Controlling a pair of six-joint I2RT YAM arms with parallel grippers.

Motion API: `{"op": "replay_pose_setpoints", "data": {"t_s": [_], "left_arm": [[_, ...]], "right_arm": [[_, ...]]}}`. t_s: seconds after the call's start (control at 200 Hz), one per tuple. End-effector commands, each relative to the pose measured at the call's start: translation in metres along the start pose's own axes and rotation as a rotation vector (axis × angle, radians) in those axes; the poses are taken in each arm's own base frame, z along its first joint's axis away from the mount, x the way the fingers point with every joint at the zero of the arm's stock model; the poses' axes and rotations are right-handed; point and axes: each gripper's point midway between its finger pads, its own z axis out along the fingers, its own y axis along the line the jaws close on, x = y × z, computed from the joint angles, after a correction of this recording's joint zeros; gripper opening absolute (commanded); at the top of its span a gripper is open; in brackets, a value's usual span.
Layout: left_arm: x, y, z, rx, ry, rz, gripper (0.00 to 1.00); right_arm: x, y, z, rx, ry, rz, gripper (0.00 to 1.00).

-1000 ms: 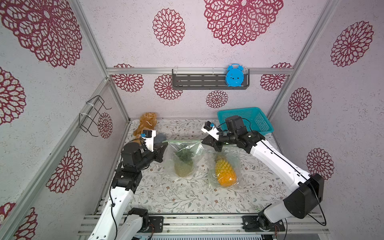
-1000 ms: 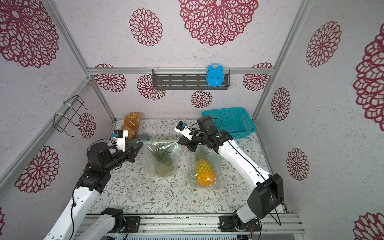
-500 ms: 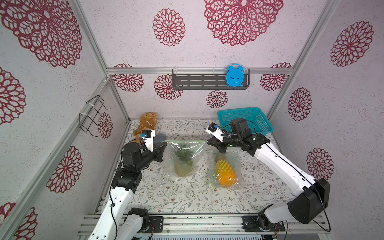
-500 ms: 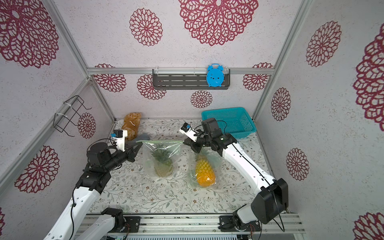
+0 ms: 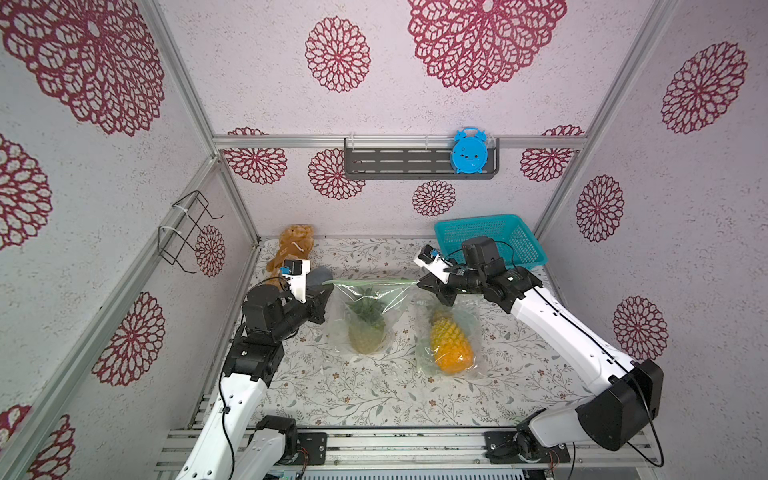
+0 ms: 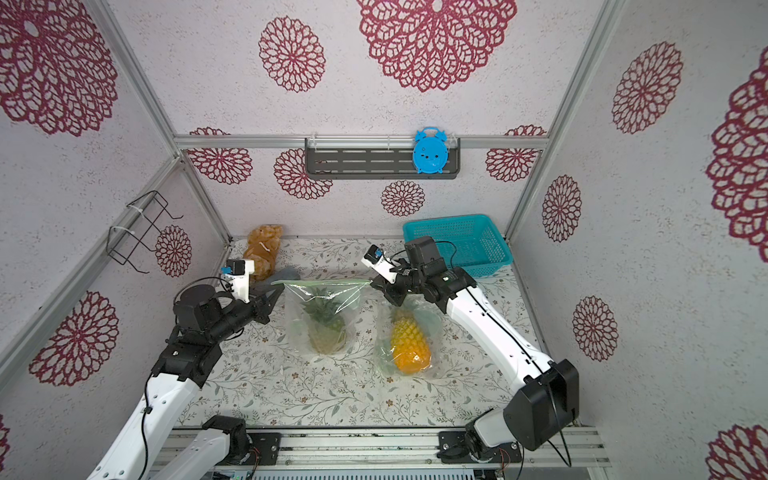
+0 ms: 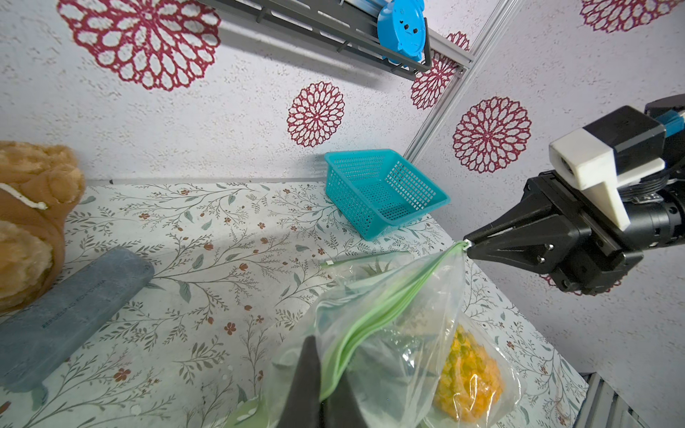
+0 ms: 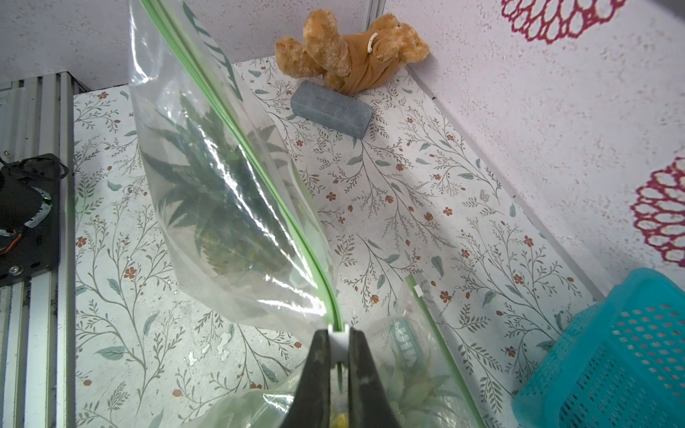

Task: Open the zip-top bag and take out the pineapple
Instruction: Unzip the zipper on the zipper food storage bag.

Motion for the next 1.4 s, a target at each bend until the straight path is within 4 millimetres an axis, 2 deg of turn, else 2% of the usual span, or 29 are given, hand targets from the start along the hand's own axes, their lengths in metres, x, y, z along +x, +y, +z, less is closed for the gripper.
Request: {"op": "replay_pose_setpoints", "data": {"t_s": [0.0, 0.27, 0.49, 0.826, 1.071, 1.391], "left_arm": [[-0.022, 0.002, -0.007, -0.016, -0.080, 0.025, 0.00], [-0.015, -0.024, -0.001, 0.153, -0.034, 0.032, 0.00], [-0.007, -0.032, 0.006, 0.227, 0.022, 0.013, 0.00], [0.002, -0.035, 0.009, 0.255, 0.080, -0.008, 0.00], [0.016, -0.039, 0.008, 0.272, 0.134, -0.031, 0.00], [0.023, -0.044, 0.007, 0.289, 0.169, -0.038, 0.00]], "right_arm": [[0.004, -0.009, -0.019, 0.044, 0.011, 0.039, 0.00], [-0.025, 0.024, -0.024, -0.162, -0.116, 0.025, 0.00], [-0.033, 0.032, -0.021, -0.229, -0.140, 0.033, 0.00], [-0.027, 0.037, -0.009, -0.262, -0.094, 0.039, 0.00], [-0.017, 0.044, -0.004, -0.287, -0.053, 0.045, 0.00], [0.000, 0.049, 0.003, -0.286, -0.001, 0.065, 0.00]]}}
